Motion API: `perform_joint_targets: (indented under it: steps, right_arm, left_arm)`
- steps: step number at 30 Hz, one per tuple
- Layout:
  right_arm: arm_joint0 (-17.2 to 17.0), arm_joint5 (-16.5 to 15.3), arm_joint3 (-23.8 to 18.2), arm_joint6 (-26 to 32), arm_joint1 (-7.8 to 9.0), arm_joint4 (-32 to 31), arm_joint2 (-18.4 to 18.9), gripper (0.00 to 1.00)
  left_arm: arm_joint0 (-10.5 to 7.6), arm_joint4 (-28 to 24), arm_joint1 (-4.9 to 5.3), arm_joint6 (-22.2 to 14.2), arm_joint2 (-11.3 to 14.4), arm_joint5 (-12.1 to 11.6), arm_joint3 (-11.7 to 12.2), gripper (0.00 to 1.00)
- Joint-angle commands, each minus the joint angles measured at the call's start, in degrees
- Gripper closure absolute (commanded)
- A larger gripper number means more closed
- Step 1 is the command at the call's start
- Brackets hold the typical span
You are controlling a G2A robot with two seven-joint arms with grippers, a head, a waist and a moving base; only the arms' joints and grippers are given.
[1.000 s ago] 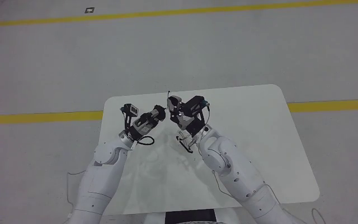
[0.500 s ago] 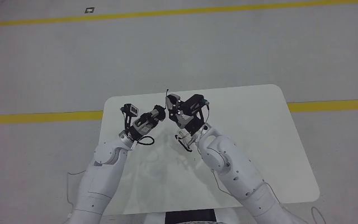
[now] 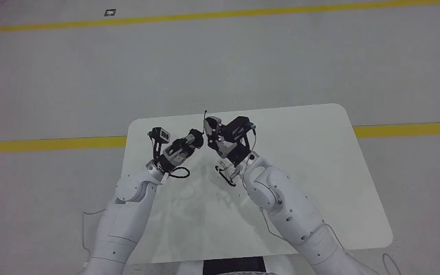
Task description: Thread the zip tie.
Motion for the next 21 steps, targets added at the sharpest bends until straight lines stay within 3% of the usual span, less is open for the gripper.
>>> perform_joint_targets:
  steps: [1,21]
  right_arm:
    - [0.0,0.0,0.0,0.1,0.01,0.0,0.0,1.00]
    - [0.2,0.1,0.6,0.1,-0.04,0.1,-0.1,1.00]
  left_arm:
    - [0.00,0.0,0.00,0.0,0.0,0.0,0.0,1.00]
    - [0.00,0.0,0.00,0.0,0.0,0.0,0.0,1.00]
